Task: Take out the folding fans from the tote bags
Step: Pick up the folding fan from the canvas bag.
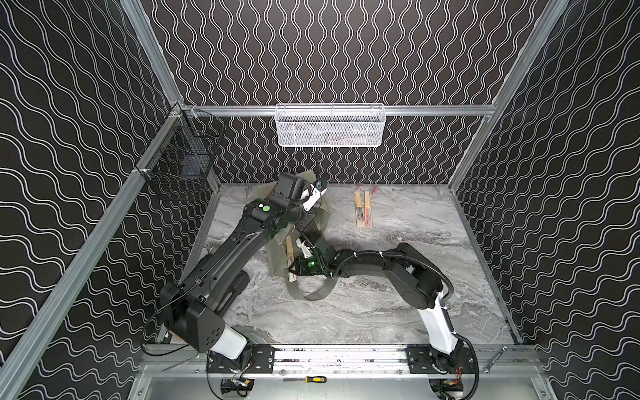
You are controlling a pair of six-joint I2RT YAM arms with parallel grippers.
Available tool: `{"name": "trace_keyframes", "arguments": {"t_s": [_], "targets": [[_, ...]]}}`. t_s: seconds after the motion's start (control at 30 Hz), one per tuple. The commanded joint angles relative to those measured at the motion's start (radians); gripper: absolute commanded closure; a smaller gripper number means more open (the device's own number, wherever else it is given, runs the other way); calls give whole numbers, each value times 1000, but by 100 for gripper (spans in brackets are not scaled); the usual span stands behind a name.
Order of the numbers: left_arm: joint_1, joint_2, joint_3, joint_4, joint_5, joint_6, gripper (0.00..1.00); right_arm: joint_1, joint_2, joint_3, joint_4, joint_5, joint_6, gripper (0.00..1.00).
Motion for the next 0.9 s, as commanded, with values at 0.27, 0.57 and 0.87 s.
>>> {"name": "trace_keyframes", "arguments": {"t_s": [0.27,0.57,0.87], "targets": [[0,-1,2,36,-6,-2,100,5,73,30,31,-13,-18,74],[-1,-4,-1,37,-8,0,100,5,17,-11,62,-18,16,81],[-1,-8,-3,39,-8,0,100,3,-117,-101,40,-42,51,84]]}}
